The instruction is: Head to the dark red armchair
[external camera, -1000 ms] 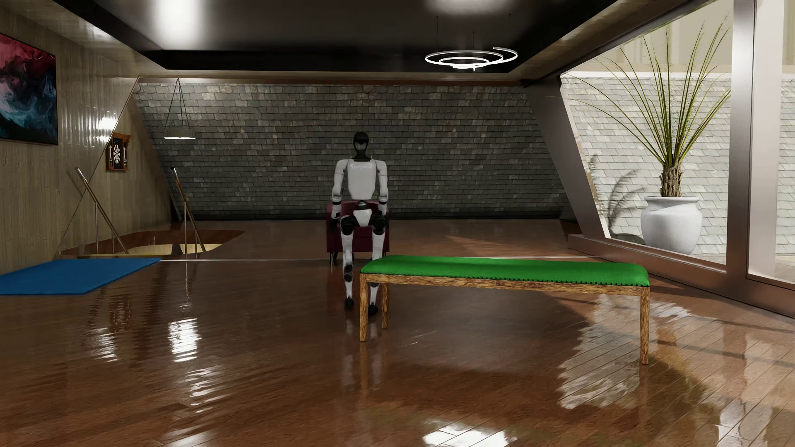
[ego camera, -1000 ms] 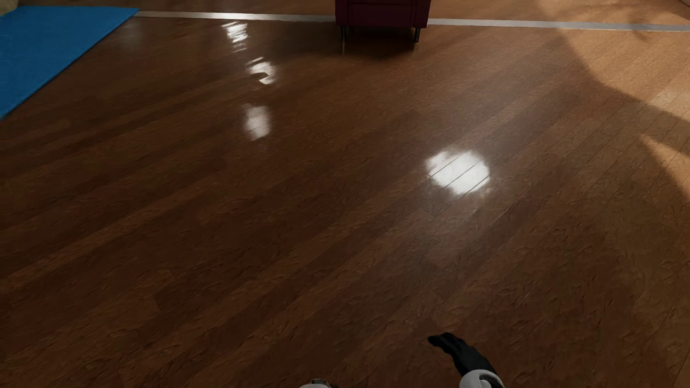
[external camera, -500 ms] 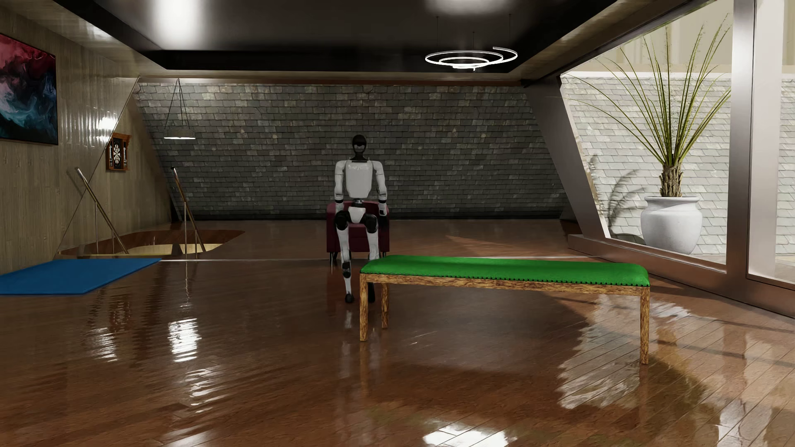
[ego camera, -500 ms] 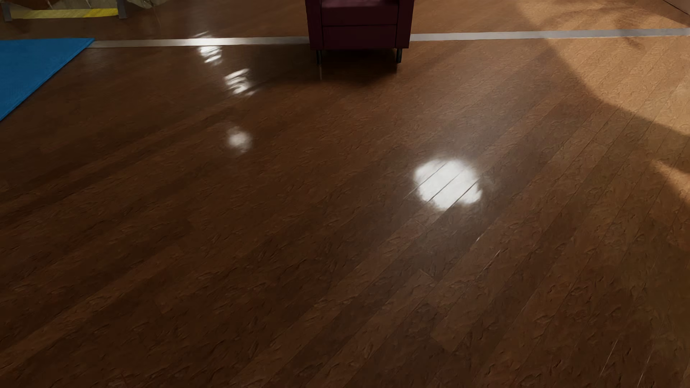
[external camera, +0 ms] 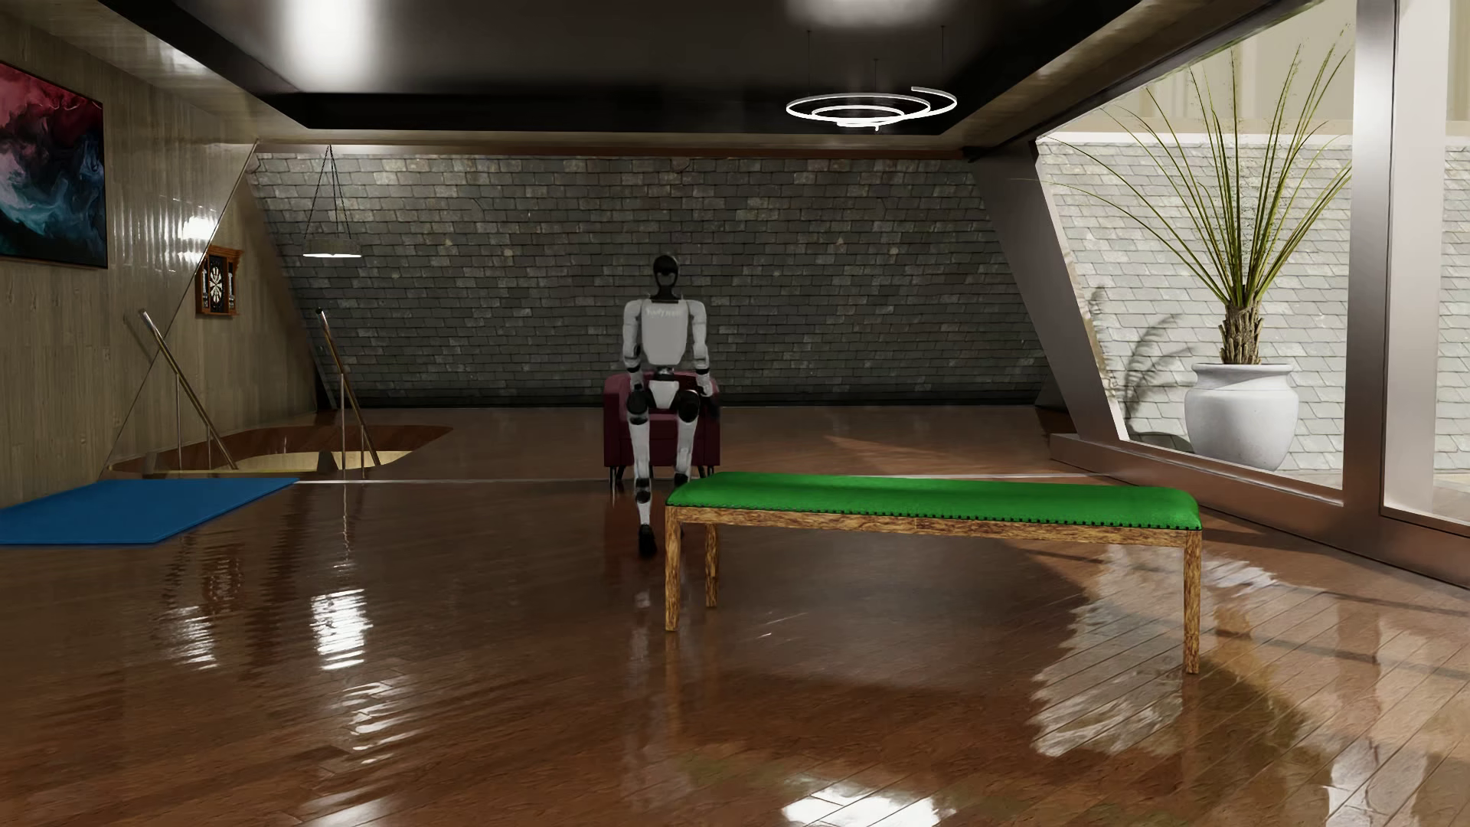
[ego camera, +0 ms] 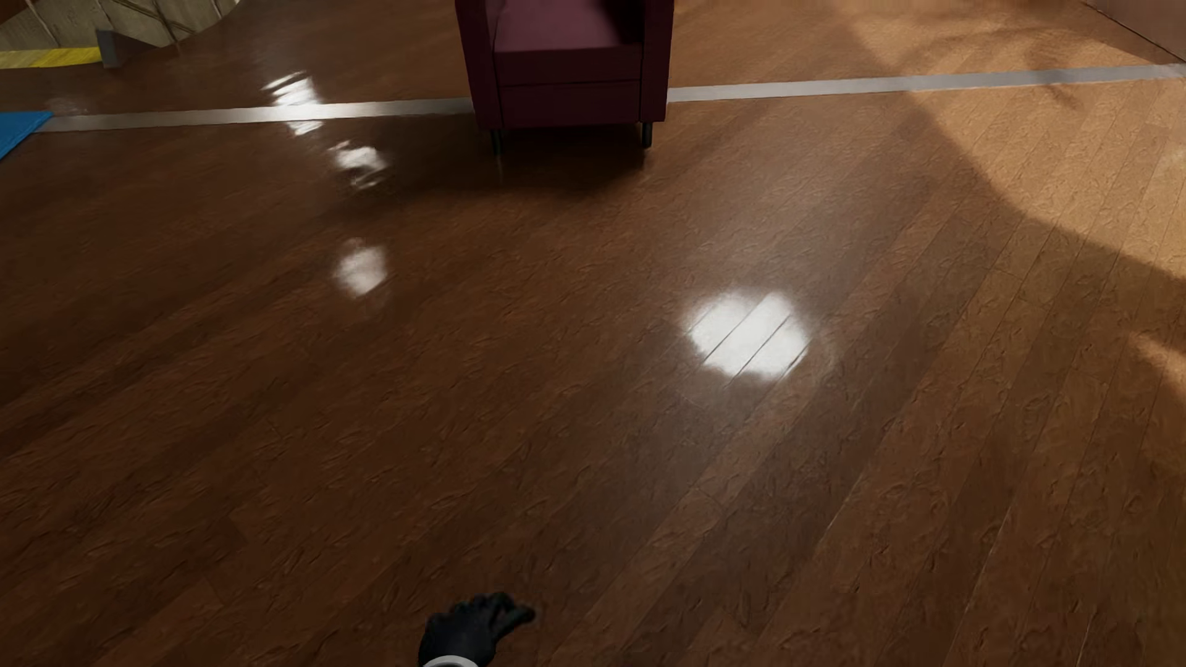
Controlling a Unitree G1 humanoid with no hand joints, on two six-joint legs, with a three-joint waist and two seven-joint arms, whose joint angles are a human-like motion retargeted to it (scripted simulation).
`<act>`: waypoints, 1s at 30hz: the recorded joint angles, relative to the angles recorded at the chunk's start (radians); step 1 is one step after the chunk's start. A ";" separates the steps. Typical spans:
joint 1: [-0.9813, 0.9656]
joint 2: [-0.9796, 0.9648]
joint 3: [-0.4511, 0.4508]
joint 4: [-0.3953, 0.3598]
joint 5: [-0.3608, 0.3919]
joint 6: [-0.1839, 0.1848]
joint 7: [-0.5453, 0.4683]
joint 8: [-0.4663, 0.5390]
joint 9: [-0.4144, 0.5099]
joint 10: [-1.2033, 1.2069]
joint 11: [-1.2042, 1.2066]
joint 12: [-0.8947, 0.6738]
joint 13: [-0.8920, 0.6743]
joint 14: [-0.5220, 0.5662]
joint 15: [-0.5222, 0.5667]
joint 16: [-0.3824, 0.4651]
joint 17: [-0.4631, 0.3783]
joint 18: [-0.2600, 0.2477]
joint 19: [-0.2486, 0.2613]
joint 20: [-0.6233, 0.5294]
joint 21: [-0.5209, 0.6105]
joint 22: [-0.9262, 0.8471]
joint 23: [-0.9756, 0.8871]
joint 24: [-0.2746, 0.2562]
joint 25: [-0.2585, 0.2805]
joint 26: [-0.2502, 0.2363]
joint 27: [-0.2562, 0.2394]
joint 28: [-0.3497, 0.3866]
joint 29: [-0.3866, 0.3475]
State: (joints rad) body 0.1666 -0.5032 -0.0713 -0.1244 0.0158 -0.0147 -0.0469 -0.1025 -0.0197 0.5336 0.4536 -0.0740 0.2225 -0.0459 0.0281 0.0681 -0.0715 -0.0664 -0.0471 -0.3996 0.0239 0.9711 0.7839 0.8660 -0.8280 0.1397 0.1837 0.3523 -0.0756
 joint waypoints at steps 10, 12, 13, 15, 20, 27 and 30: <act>-0.698 0.393 0.069 0.217 0.168 0.118 -0.011 -0.092 0.028 0.478 -0.057 0.204 -0.192 -0.075 -0.262 0.158 0.008 0.010 -0.016 0.128 0.058 -0.182 0.098 -0.119 -0.071 -0.007 -0.063 -0.149 -0.044; -0.728 0.468 0.093 0.217 0.179 0.119 0.019 -0.065 0.024 0.151 -0.098 0.215 -0.233 -0.039 -0.277 0.137 -0.001 0.048 -0.011 0.168 0.069 -0.173 0.074 -0.142 -0.058 0.030 -0.085 -0.128 -0.071; -0.726 0.506 0.103 0.216 0.183 0.118 0.048 -0.050 0.021 -0.027 -0.127 0.217 -0.250 0.020 -0.278 0.128 -0.006 0.041 -0.008 0.171 0.077 -0.159 0.057 -0.138 -0.048 0.039 -0.097 -0.128 -0.076; -0.705 0.574 0.120 0.202 0.188 0.114 0.089 -0.012 0.016 -0.315 -0.162 0.224 -0.273 0.049 -0.275 0.114 -0.010 0.012 0.001 0.167 0.097 -0.125 0.024 -0.117 -0.025 0.039 -0.119 -0.140 -0.078; -0.631 0.692 0.133 0.108 0.126 0.067 0.060 0.082 0.004 -0.265 -0.031 0.259 -0.233 0.213 -0.144 0.034 -0.027 0.064 0.075 0.174 0.142 -0.001 0.026 -0.055 -0.009 0.051 -0.098 -0.139 -0.069; -0.441 0.189 0.114 -0.042 -0.163 -0.042 0.160 0.079 0.024 -0.154 0.795 0.085 -0.112 -0.037 0.118 -0.013 -0.124 0.158 0.271 0.130 0.186 0.022 0.040 0.028 -0.047 -0.025 -0.073 -0.155 0.044; -0.342 0.038 0.075 -0.093 -0.202 -0.062 0.107 0.052 0.035 -0.135 0.634 -0.044 -0.035 -0.118 -0.138 -0.012 -0.094 0.162 0.134 0.103 0.074 0.011 -0.007 0.043 0.037 -0.041 -0.026 -0.154 -0.054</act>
State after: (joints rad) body -0.1755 -0.4651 0.0032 -0.2169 -0.1859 -0.0771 0.0601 -0.0503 0.0155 0.3989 1.0877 -0.1184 0.1874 -0.1636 -0.1097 0.0563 -0.1656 0.0954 0.0873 -0.2963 0.0982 0.9820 0.7773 0.9090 -0.7913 0.0989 0.1577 0.1983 -0.1297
